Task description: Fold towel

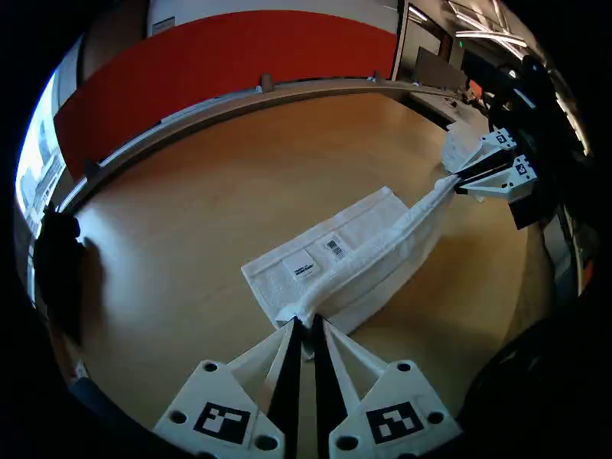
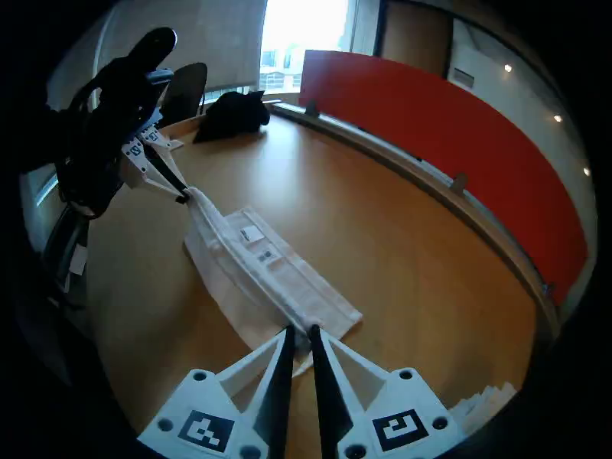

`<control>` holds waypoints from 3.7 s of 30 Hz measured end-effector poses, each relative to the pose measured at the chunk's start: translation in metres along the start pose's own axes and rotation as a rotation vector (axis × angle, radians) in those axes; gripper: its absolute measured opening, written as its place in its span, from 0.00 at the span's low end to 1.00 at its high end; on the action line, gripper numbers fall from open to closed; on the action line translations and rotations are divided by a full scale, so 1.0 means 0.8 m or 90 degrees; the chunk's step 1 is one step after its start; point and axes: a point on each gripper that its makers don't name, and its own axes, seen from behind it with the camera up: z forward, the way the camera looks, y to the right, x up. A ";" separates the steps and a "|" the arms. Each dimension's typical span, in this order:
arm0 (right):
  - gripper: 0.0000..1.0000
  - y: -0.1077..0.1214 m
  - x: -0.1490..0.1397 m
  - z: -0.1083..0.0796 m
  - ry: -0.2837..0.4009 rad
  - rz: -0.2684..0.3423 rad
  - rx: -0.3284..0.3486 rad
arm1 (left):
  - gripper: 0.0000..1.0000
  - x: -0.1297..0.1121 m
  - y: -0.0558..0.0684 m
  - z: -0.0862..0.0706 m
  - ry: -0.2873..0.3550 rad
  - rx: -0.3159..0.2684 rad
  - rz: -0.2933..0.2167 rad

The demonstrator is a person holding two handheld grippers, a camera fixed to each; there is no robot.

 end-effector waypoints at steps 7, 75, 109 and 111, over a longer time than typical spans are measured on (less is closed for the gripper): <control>0.16 0.007 -0.007 0.014 -0.014 0.004 0.001 | 0.10 -0.003 -0.007 0.020 -0.011 0.002 0.006; 0.58 0.080 -0.050 0.104 -0.065 0.098 -0.064 | 0.81 0.007 -0.084 0.118 -0.051 0.078 0.025; 0.86 0.066 -0.055 0.072 -0.057 0.101 -0.087 | 0.95 -0.001 -0.082 0.075 -0.016 0.102 -0.019; 0.86 0.060 -0.058 0.066 -0.056 0.102 -0.087 | 0.95 -0.009 -0.076 0.069 -0.016 0.102 -0.026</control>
